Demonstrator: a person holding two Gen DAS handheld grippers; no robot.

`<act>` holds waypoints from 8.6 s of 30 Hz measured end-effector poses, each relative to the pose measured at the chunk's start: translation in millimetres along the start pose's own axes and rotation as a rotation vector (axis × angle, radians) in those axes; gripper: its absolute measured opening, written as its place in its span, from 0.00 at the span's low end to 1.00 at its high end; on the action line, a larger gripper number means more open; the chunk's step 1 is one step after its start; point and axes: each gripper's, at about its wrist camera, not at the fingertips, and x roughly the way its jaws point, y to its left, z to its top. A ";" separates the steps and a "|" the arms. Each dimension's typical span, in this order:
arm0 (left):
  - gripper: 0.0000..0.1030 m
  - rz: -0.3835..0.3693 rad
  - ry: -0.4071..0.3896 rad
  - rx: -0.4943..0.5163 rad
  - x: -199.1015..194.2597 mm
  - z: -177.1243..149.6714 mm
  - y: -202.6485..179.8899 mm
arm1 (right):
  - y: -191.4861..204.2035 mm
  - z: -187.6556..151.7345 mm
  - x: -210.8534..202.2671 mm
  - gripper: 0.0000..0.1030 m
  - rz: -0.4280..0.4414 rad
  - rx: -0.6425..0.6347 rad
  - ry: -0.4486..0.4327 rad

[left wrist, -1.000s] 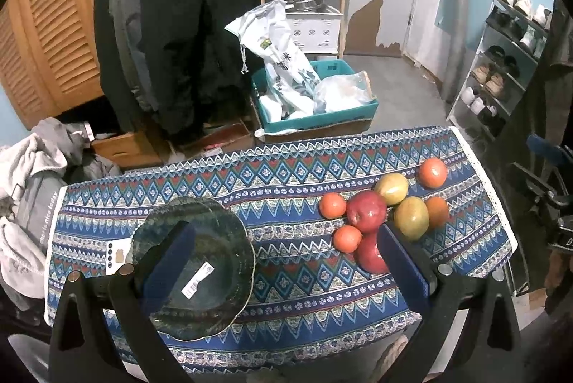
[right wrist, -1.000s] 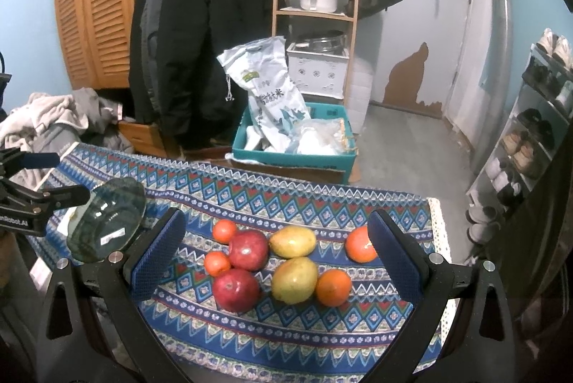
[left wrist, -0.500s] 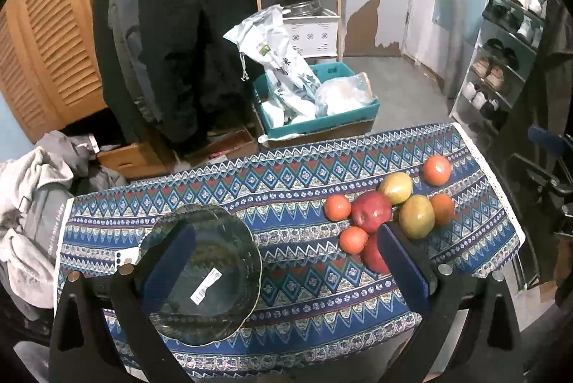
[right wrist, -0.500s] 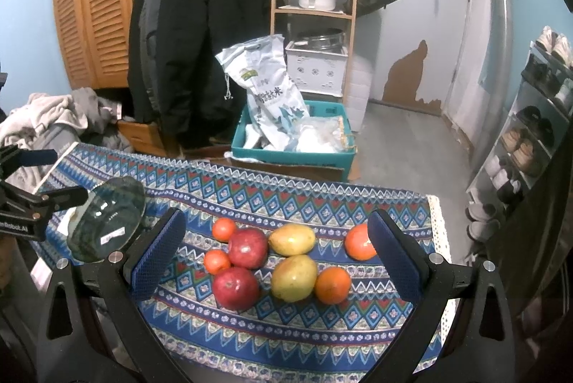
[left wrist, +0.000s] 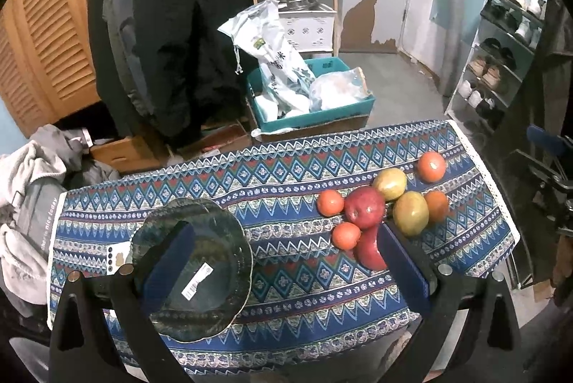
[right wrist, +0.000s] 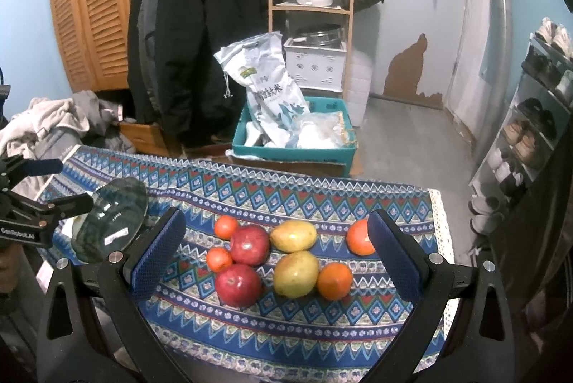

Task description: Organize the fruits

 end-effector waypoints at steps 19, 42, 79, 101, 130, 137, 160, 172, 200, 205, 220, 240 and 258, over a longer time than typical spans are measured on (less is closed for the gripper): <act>0.99 -0.023 0.036 0.042 28.0 -0.8 -21.0 | -23.7 -5.1 11.0 0.97 -0.038 0.019 0.046; 0.99 -0.100 0.323 0.086 134.9 -26.7 -76.3 | -82.7 -55.9 99.1 0.97 -0.060 0.067 0.335; 0.89 -0.233 0.600 -0.125 275.8 -72.7 -130.2 | -82.6 -122.8 225.7 0.82 0.025 -0.248 0.593; 0.73 -0.282 0.515 -0.052 253.6 -91.8 -136.1 | -112.6 -133.6 201.1 0.59 0.023 0.050 0.568; 0.73 -0.203 0.276 0.011 151.4 -52.0 -76.7 | -58.7 -59.9 119.6 0.59 0.083 0.119 0.327; 0.73 -0.183 0.225 -0.011 128.5 -41.1 -51.1 | -38.2 -35.1 108.0 0.59 0.124 0.107 0.276; 0.73 -0.110 0.111 -0.095 81.8 -30.9 26.8 | 66.7 32.3 106.5 0.59 0.271 0.011 0.181; 0.73 -0.060 0.089 -0.162 69.8 -40.5 76.4 | 126.5 52.9 128.7 0.59 0.344 -0.034 0.196; 0.73 0.024 0.278 -0.388 129.8 -116.1 185.5 | 248.7 11.3 233.2 0.59 0.462 -0.126 0.437; 0.73 0.021 0.334 -0.418 147.0 -130.5 190.7 | 259.6 -9.0 248.2 0.59 0.466 -0.147 0.494; 0.73 0.036 0.461 -0.446 176.6 -152.6 190.3 | 269.5 -44.1 269.6 0.59 0.452 -0.210 0.586; 0.75 0.090 0.466 -0.391 177.7 -156.3 171.1 | 271.3 -44.2 271.5 0.68 0.484 -0.192 0.589; 0.75 0.069 0.369 -0.357 133.2 -129.8 164.7 | 235.7 -12.4 224.0 0.70 0.383 -0.150 0.473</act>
